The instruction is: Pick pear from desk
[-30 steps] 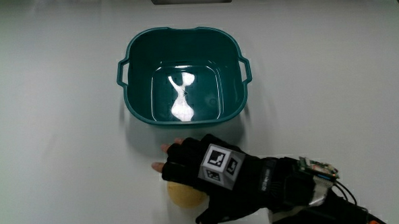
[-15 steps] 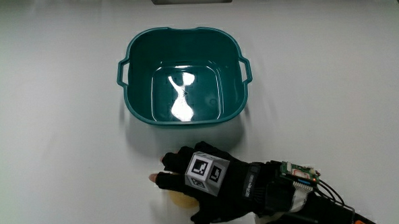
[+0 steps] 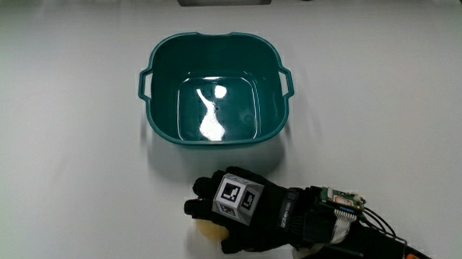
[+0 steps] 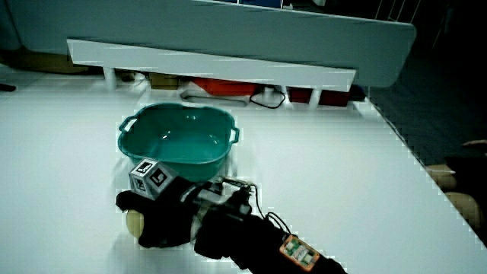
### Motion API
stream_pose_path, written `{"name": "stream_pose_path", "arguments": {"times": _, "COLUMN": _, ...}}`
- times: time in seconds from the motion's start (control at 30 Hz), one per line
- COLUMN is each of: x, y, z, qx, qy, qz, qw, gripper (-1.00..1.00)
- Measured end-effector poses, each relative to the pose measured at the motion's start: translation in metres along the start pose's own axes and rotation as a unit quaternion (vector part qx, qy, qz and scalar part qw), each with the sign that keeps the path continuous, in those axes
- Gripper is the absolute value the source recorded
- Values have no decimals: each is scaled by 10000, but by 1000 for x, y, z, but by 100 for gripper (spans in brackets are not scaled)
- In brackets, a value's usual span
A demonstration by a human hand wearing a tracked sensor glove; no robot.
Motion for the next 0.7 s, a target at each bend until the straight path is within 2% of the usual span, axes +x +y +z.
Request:
{"name": "stream_pose_path", "arguments": {"times": 0.17, "x": 4, "y": -5, "z": 6, "qx": 93, "qy": 147, "qz": 22, "qw": 9998, "gripper": 100}}
{"name": "stream_pose_path", "arguments": {"times": 0.27, "x": 9, "y": -11, "z": 18, "qx": 255, "qy": 63, "qz": 2, "qw": 9997, "gripper": 100}}
{"name": "stream_pose_path", "arguments": {"times": 0.33, "x": 16, "y": -14, "z": 27, "qx": 372, "qy": 270, "qz": -31, "qw": 9989, "gripper": 100}}
{"name": "stream_pose_path", "arguments": {"times": 0.4, "x": 24, "y": -16, "z": 33, "qx": 386, "qy": 189, "qz": -84, "qw": 9990, "gripper": 100}}
{"name": "stream_pose_path", "arguments": {"times": 0.43, "x": 26, "y": -19, "z": 43, "qx": 492, "qy": 183, "qz": -128, "qw": 9985, "gripper": 100}}
{"name": "stream_pose_path", "arguments": {"times": 0.5, "x": 37, "y": -16, "z": 40, "qx": 426, "qy": 190, "qz": -199, "qw": 9987, "gripper": 100}}
{"name": "stream_pose_path", "arguments": {"times": 0.6, "x": 47, "y": -21, "z": 58, "qx": 579, "qy": 183, "qz": -320, "qw": 9976, "gripper": 100}}
{"name": "stream_pose_path", "arguments": {"times": 0.7, "x": 56, "y": -21, "z": 66, "qx": 662, "qy": 110, "qz": -436, "qw": 9968, "gripper": 100}}
